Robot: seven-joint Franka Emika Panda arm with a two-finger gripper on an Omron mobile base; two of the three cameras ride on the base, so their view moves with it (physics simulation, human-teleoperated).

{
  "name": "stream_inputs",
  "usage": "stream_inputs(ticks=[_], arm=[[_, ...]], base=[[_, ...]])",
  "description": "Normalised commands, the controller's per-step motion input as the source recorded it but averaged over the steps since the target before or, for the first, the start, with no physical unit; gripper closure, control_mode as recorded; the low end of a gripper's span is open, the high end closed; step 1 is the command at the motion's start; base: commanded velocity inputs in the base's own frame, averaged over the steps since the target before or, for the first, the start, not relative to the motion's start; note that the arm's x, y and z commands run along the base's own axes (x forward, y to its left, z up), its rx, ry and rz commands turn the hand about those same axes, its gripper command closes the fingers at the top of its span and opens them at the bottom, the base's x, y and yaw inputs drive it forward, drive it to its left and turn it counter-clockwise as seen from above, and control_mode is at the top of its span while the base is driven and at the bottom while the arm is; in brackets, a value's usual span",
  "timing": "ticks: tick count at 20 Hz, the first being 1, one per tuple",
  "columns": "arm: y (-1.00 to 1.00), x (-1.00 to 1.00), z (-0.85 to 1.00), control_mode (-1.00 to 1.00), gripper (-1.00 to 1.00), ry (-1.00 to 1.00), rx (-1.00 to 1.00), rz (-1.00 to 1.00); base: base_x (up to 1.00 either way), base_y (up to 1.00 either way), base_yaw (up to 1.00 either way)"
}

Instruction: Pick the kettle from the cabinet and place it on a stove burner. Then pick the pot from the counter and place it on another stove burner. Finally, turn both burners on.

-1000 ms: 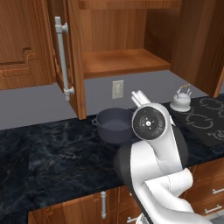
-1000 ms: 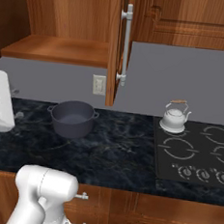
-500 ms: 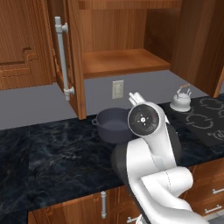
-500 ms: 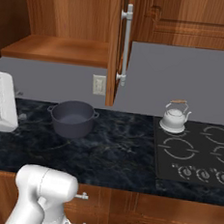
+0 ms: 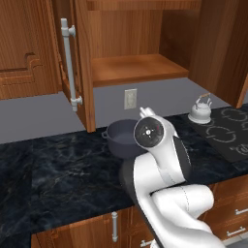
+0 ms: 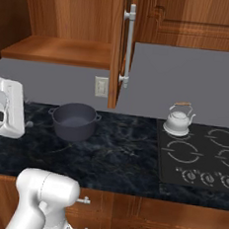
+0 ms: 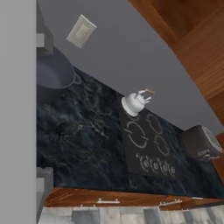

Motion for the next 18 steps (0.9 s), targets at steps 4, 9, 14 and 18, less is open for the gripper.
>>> stream_inputs(ticks=[4, 9, 14, 18], arm=[[0.00, 0.35, -0.34, -1.00, -1.00, 0.01, 0.04, -0.09], [0.00, 0.37, -0.34, -1.00, -1.00, 0.04, 0.04, -0.09], [0.00, 0.34, -0.27, -1.00, -1.00, 0.06, 0.06, -0.07], [0.00, 0.39, -0.26, -1.00, -1.00, 0.08, 0.04, -0.07]], base=[[0.00, 0.00, 0.00], [0.00, 0.00, 0.00], [0.00, 0.00, 0.00], [0.00, 0.00, 0.00]])
